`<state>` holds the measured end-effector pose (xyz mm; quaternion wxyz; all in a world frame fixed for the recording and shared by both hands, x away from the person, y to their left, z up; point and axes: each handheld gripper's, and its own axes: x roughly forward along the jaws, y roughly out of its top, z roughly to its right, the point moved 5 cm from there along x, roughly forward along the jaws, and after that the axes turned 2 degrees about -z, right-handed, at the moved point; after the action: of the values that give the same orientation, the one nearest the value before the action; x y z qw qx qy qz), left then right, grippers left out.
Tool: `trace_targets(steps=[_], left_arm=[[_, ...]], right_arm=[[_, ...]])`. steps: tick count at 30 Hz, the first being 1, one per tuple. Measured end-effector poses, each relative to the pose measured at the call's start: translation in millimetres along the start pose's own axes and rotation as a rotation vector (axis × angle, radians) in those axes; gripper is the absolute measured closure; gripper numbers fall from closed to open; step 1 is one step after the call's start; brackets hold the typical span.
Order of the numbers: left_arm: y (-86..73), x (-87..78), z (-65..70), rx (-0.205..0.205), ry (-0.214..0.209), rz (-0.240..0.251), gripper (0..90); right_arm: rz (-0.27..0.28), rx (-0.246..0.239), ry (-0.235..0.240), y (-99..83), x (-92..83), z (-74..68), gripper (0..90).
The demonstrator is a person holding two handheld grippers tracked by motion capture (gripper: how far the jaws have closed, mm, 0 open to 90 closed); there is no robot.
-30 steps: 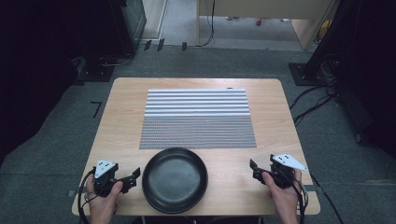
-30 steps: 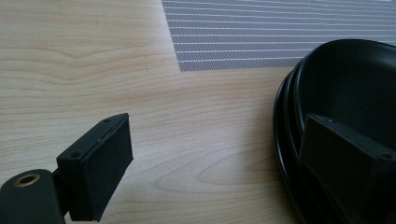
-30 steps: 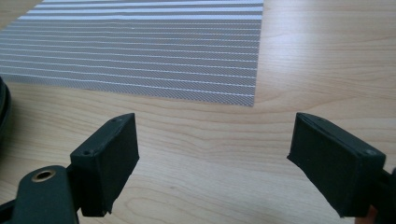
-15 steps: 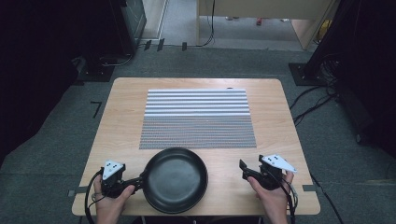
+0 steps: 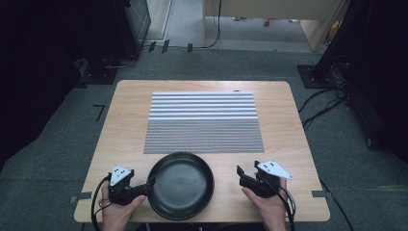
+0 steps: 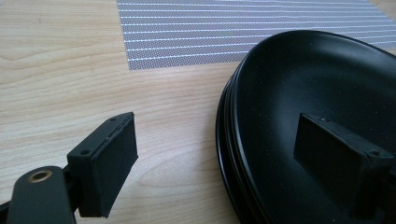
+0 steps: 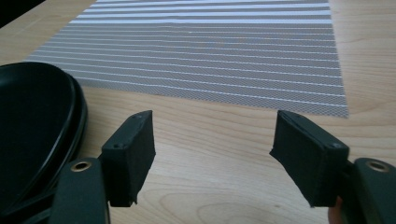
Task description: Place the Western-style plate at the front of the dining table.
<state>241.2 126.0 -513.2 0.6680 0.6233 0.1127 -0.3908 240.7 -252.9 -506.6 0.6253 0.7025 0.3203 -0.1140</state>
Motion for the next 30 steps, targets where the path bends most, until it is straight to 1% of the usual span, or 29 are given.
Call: trace_targets(steps=[1, 2, 4, 7, 8, 13, 15, 18, 21, 23, 25, 28, 30], left_arm=[[-0.3, 0.1, 0.5, 0.000, -0.003, -0.002, 13.3], [-0.6, 0.2, 1.2, -0.001, -0.007, -0.005, 13.5], [-1.2, 1.1, 3.1, -0.003, -0.013, -0.007, 13.8], [-2.2, 2.4, 5.8, -0.001, -0.023, -0.016, 14.4], [-2.4, 2.8, 6.7, -0.002, -0.026, -0.017, 14.4], [-3.1, 2.4, 10.5, -0.002, -0.041, -0.019, 15.4], [-3.7, 2.4, 12.3, 0.000, -0.048, -0.021, 15.4], [-4.8, 3.2, 14.2, 0.002, -0.054, -0.026, 15.5], [-5.0, 2.9, 15.3, 0.002, -0.054, -0.024, 18.7], [-5.1, 2.6, 15.5, 0.001, -0.056, -0.022, 20.6], [-5.2, 2.3, 15.0, -0.008, -0.059, -0.023, 23.2], [-5.2, 2.2, 14.6, -0.014, -0.063, -0.021, 24.7], [-5.5, 2.4, 15.0, -0.014, -0.066, -0.023, 26.3]], right_arm=[[0.000, -0.003, 0.008, -0.4, 0.4, -1.9, 32.9], [0.001, 0.000, 0.019, -0.6, 0.6, -3.4, 37.4], [0.012, 0.016, 0.054, -0.8, 0.3, -5.9, 44.8], [-0.004, 0.019, 0.109, -1.6, 1.8, -10.9, 48.2], [-0.010, 0.018, 0.118, -2.2, 2.5, -13.2, 49.2], [-0.015, -0.021, 0.126, -5.3, 4.2, -26.2, 54.4], [-0.012, -0.020, 0.141, -5.7, 5.6, -30.8, 55.3], [-0.026, -0.027, 0.144, -6.2, 8.5, -36.7, 56.7], [-0.044, -0.029, 0.153, -6.7, 11.3, -43.2, 58.5], [-0.049, -0.023, 0.162, -7.0, 13.0, -47.1, 61.6], [-0.053, -0.010, 0.182, -6.8, 14.3, -51.3, 65.1], [-0.087, 0.002, 0.209, -7.0, 16.2, -57.4, 65.8], [-0.095, 0.007, 0.220, -7.0, 17.6, -60.9, 65.8]])
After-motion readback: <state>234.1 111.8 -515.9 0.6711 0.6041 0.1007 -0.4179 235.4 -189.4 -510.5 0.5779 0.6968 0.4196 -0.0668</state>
